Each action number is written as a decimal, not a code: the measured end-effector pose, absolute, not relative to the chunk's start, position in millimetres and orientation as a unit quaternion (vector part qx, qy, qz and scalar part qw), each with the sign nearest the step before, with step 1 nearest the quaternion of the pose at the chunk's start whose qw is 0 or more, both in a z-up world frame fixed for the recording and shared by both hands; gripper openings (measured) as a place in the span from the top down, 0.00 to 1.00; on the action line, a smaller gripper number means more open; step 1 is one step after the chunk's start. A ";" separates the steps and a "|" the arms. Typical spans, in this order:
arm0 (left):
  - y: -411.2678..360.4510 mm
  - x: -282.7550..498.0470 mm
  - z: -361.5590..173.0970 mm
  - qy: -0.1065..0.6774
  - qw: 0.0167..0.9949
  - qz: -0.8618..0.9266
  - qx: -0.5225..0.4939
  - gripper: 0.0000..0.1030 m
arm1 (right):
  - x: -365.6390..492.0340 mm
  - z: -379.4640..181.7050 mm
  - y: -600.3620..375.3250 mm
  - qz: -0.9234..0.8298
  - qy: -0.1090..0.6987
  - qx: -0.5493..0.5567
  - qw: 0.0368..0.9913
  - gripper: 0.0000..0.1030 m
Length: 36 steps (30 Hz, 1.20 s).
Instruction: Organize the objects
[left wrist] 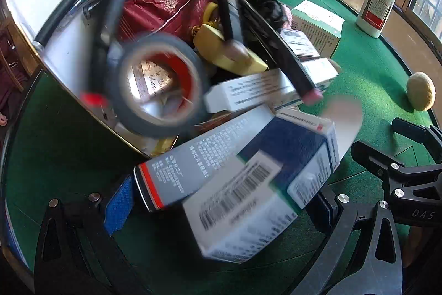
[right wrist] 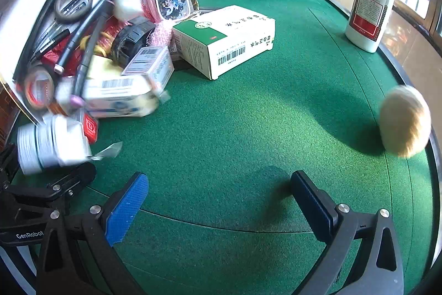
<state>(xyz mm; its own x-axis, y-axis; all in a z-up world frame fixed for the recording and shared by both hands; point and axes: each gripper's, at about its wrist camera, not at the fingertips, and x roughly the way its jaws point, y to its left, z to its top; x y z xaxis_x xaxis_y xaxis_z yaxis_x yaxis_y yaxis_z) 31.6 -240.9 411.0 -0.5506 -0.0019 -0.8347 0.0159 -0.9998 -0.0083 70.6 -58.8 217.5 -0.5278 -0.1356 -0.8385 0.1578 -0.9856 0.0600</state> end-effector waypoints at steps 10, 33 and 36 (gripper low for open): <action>-304.3 49.4 502.8 0.007 0.004 -0.880 0.474 0.00 | 71.9 218.4 -61.7 -0.874 0.010 0.479 0.084 0.00; -357.7 57.4 570.8 0.004 0.000 -0.880 0.475 0.00 | 72.4 218.9 -57.0 -0.874 0.010 0.479 0.084 0.00; -373.2 63.1 597.6 0.004 0.000 -0.880 0.475 0.00 | 74.1 219.6 -57.7 -0.874 0.010 0.478 0.084 0.00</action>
<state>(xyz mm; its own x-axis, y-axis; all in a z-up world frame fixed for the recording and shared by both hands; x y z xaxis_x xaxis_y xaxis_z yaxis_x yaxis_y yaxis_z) 63.1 -373.2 597.6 -0.5494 0.0045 -0.8355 0.0033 -1.0000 -0.0076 74.1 -57.7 219.6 -0.5280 -0.1377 -0.8380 0.1569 -0.9856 0.0631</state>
